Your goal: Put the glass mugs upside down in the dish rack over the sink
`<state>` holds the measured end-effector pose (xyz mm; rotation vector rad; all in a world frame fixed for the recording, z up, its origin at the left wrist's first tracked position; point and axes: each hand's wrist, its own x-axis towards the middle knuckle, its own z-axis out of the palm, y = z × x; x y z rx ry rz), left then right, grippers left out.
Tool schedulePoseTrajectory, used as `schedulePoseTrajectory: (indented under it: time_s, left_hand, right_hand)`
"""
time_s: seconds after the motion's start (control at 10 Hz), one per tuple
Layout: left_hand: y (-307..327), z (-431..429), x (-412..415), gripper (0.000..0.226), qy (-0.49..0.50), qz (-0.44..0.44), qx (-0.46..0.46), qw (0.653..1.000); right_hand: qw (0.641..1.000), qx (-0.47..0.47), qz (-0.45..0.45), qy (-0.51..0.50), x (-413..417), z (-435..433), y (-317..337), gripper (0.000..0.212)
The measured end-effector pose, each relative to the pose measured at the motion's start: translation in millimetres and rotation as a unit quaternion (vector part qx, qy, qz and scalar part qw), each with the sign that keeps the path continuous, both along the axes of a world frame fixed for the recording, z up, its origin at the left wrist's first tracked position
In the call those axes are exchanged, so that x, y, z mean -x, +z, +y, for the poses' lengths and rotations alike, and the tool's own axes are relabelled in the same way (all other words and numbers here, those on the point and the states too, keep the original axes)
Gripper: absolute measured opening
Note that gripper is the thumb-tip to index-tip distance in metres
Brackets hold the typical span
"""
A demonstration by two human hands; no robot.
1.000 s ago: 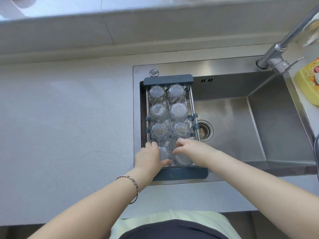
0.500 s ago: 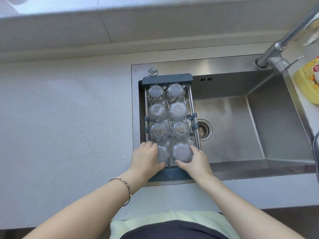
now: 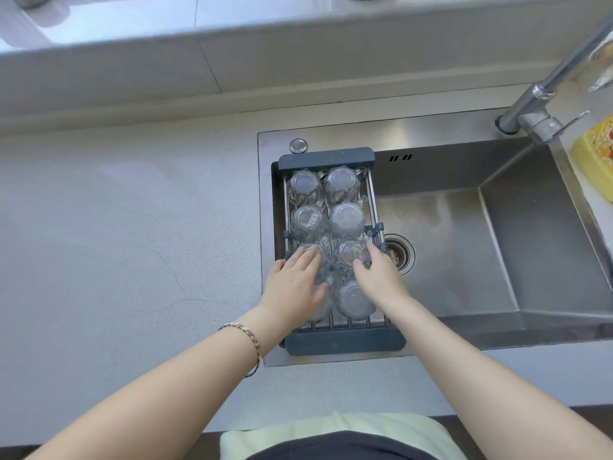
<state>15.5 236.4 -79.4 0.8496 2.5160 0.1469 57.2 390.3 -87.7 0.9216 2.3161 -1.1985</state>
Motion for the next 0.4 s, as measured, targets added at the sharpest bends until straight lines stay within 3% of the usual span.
schedulePoseTrajectory:
  time_s: [0.2, 0.4]
  left_hand:
    - [-0.8, -5.8, 6.5, 0.051, -0.019, -0.027, 0.044, 0.998]
    - [25.6, 11.9, 25.5, 0.032, 0.013, -0.100, 0.064, 0.993]
  right_hand:
    - [0.999, 0.015, -0.019, 0.027, -3.5, 12.3, 1.9, 0.054]
    - [0.985, -0.057, -0.096, 0.130, 10.7, 28.7, 16.9, 0.042]
